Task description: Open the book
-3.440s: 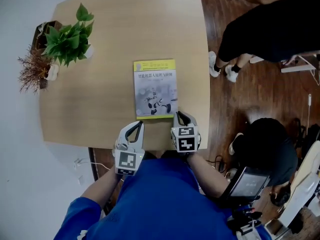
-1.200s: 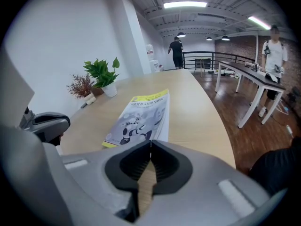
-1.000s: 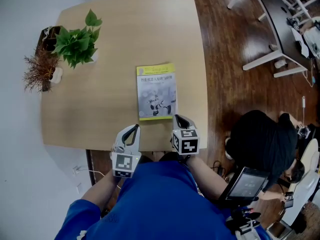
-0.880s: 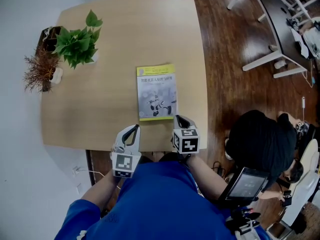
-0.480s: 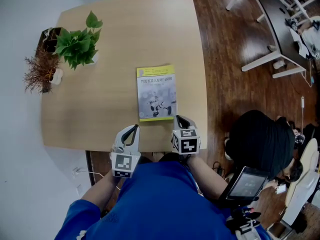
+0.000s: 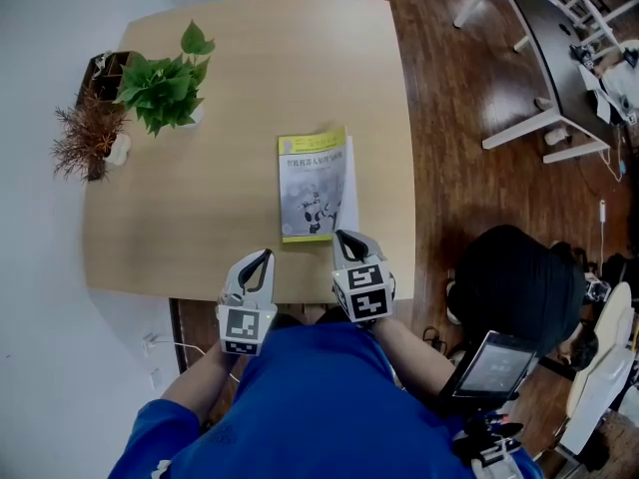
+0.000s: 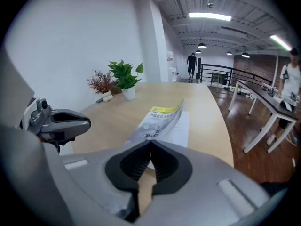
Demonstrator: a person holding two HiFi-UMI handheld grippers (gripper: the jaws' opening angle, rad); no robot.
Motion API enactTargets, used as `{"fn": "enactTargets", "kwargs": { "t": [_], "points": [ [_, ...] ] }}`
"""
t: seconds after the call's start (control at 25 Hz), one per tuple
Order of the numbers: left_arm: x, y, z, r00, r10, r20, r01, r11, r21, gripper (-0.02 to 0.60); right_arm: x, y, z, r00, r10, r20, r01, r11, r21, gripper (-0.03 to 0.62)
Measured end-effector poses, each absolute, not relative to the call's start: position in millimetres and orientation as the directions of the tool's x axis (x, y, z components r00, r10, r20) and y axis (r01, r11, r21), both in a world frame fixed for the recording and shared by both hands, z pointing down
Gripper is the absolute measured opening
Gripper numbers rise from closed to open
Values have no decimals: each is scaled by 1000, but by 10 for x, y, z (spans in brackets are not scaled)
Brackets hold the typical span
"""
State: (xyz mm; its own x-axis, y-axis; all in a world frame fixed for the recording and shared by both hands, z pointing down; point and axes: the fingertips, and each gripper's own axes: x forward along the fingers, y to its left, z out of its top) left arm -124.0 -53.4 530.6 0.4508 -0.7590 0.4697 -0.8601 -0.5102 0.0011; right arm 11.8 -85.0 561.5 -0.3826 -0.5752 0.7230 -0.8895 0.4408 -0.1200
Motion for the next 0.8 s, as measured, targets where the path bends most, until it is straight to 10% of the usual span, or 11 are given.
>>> {"fn": "enactTargets", "kwargs": {
  "t": [0.8],
  "points": [
    [-1437,-467,5322,432,-774,462,-876,-483,9,6,216,-856,5752,-352,-573,740,-907,403,-120,2]
  ]
}}
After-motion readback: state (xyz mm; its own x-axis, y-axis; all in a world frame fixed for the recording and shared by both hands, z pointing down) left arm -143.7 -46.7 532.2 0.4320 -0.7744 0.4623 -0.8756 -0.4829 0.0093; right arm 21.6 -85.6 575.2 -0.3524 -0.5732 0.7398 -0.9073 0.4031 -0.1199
